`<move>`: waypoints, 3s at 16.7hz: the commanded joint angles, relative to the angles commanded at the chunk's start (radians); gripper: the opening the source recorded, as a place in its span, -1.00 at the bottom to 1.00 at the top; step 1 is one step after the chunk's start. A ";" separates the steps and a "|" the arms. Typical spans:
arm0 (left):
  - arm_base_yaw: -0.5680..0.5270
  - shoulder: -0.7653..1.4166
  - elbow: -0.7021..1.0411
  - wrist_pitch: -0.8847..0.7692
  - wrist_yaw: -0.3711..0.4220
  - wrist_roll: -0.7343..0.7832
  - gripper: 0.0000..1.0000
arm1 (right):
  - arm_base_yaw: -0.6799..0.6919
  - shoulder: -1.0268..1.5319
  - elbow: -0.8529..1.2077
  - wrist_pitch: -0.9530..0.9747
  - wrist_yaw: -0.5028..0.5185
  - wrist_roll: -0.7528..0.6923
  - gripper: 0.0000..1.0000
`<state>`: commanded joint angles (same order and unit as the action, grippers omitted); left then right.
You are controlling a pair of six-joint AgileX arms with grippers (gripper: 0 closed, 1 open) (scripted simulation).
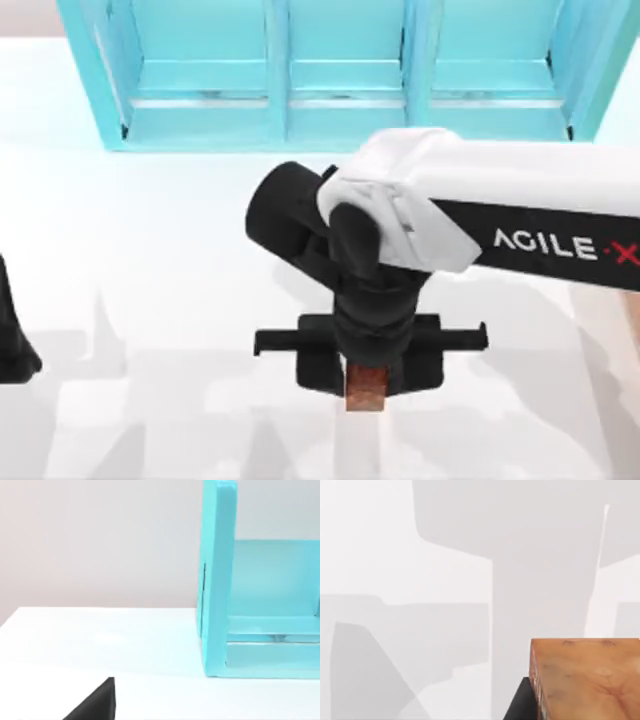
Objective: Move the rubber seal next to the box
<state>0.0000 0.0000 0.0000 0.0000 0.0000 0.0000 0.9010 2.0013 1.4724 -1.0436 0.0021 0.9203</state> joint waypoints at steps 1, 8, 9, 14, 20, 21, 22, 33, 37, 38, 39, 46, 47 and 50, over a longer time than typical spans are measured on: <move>0.000 0.000 0.000 0.000 0.000 0.000 1.00 | 0.000 -0.004 0.006 -0.007 0.000 0.000 -1.00; 0.000 0.000 0.000 0.000 0.000 0.000 1.00 | -0.020 0.014 0.027 -0.024 -0.001 -0.018 -1.00; 0.000 0.000 0.000 0.000 0.000 0.000 1.00 | -0.039 0.025 0.051 -0.041 0.000 -0.039 -1.00; 0.000 0.000 0.000 0.000 0.000 0.000 1.00 | -0.172 0.062 0.182 -0.128 0.000 -0.161 -1.00; 0.000 0.000 0.000 0.000 0.000 0.000 1.00 | -0.313 0.108 0.329 -0.231 -0.001 -0.321 -1.00; 0.000 0.000 0.000 0.000 0.000 0.000 1.00 | -0.338 0.115 0.353 -0.248 -0.002 -0.347 -1.00; 0.000 0.000 0.000 0.000 0.000 0.000 1.00 | -0.364 0.123 0.378 -0.266 -0.002 -0.372 -1.00; 0.000 0.000 0.000 0.000 0.000 0.000 1.00 | -0.662 0.205 0.660 -0.455 0.001 -0.661 -1.00; 0.000 0.000 0.000 0.000 0.000 0.000 1.00 | -0.721 0.214 0.712 -0.495 0.000 -0.720 -1.00; 0.000 0.000 0.000 0.000 0.000 0.000 1.00 | -0.721 0.214 0.712 -0.495 0.000 -0.720 -1.00; 0.000 0.000 0.000 0.000 0.000 0.000 1.00 | -0.721 0.214 0.712 -0.495 0.000 -0.720 -1.00; 0.000 0.000 0.000 0.000 0.000 0.000 1.00 | -0.644 0.205 0.682 -0.451 0.003 -0.690 -1.00; 0.000 0.000 0.000 0.000 0.000 0.000 1.00 | -0.621 0.201 0.668 -0.435 0.005 -0.676 -1.00; 0.000 0.000 0.000 0.000 0.000 0.000 1.00 | -0.566 0.195 0.614 -0.382 0.011 -0.639 -1.00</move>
<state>0.0000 0.0000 0.0000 0.0000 0.0000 0.0000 0.3347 2.1967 2.0860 -1.4259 0.0133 0.2810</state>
